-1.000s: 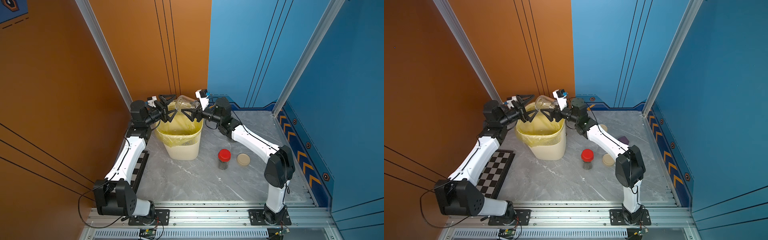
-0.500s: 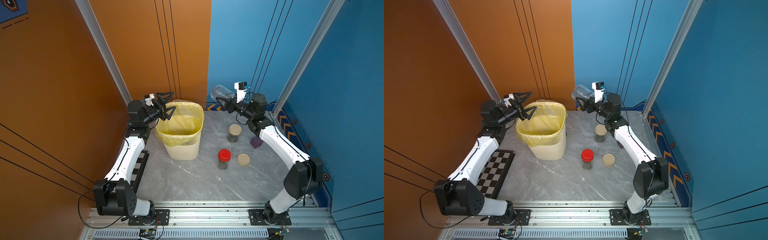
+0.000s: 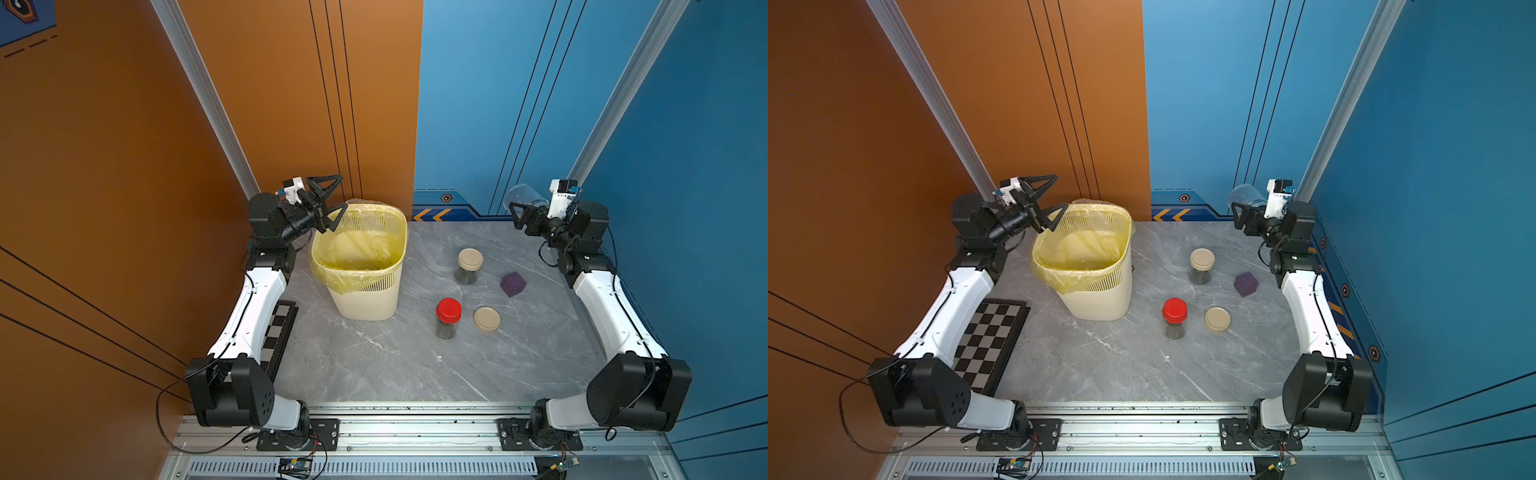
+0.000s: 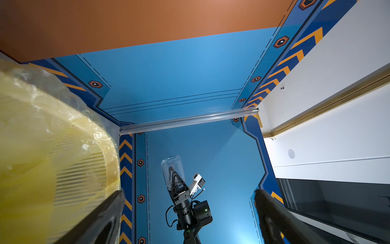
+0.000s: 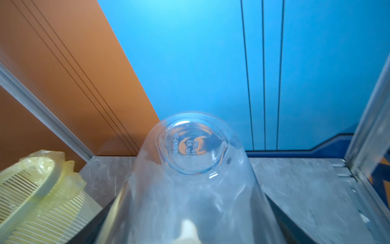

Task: Empty moldy tea leaves from jars
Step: Place the jar at the center of the board.

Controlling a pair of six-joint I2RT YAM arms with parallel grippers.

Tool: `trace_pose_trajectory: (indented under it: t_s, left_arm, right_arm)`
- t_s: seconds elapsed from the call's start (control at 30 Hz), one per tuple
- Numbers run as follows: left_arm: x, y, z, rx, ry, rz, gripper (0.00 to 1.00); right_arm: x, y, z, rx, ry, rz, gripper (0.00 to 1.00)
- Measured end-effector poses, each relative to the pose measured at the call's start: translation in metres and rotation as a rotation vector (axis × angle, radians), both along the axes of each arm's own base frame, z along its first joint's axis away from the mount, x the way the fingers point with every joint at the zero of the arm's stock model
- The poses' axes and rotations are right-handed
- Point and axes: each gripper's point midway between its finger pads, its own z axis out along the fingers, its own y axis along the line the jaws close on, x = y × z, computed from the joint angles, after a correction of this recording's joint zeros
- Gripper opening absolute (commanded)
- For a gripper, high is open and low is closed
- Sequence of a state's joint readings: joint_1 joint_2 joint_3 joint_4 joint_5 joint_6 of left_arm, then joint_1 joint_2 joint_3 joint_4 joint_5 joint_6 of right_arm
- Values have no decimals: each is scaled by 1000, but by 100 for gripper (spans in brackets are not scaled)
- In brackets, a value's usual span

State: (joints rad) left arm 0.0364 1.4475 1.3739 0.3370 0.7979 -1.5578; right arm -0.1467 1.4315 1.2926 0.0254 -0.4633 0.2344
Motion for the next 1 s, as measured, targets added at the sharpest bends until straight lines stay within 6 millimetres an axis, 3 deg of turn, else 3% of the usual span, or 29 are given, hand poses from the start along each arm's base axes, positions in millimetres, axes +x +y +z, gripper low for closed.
trace_pose_trajectory:
  t_s: [0.27,0.5,0.67,1.0]
  left_arm:
    - [4,26,1,35,-30,8,98]
    - [16,28,-27,72,-2,-42,98]
    - [19,29,-33,97,-12,-53,98]
    - [17,28,-45,134,-30,-70,98]
  right_arm:
    - [21,-65,-42,43,204,-122,43]
    - [44,-78,-94,40,445,-143,42]
    - [34,-88,-133,-30,631,-178,44]
    - [7,-117,-167,-235,898,-226,45]
